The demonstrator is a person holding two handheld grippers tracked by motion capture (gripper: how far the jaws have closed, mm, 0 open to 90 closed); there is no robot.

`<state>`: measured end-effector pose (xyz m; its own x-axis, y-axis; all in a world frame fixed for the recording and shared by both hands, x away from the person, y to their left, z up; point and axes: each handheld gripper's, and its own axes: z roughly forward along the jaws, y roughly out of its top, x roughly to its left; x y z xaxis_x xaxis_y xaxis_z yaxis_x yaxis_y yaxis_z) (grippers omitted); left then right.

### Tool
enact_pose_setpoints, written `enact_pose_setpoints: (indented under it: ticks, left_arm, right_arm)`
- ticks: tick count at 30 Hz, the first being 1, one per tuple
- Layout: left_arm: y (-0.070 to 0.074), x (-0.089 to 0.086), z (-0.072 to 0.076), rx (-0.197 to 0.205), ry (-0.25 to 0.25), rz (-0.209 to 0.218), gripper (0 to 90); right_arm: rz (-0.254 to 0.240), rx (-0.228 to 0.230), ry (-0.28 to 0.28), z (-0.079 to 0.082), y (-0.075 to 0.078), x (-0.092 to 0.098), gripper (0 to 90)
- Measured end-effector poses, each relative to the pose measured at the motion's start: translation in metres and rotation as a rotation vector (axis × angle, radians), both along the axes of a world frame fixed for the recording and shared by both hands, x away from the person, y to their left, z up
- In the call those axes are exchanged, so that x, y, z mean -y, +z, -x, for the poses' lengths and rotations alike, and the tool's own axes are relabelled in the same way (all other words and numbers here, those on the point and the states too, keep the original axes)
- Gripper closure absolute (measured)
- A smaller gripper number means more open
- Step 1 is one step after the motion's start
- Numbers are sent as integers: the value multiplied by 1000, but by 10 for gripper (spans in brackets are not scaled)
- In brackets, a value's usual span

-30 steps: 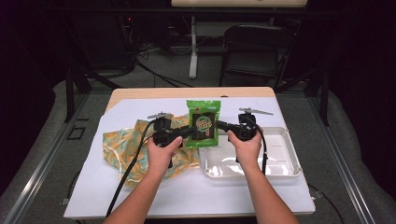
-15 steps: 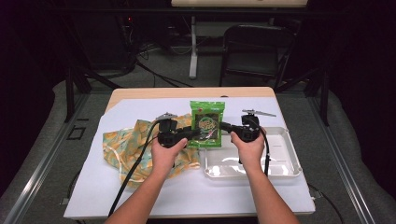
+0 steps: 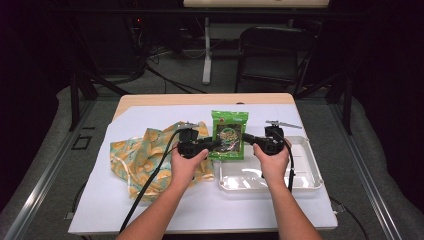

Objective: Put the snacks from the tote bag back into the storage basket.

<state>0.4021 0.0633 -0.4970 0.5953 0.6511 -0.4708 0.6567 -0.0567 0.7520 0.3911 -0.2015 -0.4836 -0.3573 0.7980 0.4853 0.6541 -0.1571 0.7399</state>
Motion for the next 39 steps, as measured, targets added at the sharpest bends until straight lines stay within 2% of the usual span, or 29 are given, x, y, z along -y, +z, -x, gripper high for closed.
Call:
enact_pose_setpoints:
  ticks: [5,15,27,33,39]
  left_arm:
    - [-5,9,-2,-12,-17,0,602]
    - [-13,26,-5,-30,-43,-9,603]
    - [-18,33,-7,-54,-52,-6,602]
    - [-22,34,-7,-67,-60,-27,598]
    - [-22,33,-8,-69,-60,-31,593]
  right_arm:
    - [13,-4,-35,3,-2,9,897]
    - [52,-13,-63,9,-5,23,897]
    - [77,-17,-85,10,-8,28,897]
    - [88,-17,-83,10,-10,28,897]
    - [91,-12,-89,9,-11,26,898]
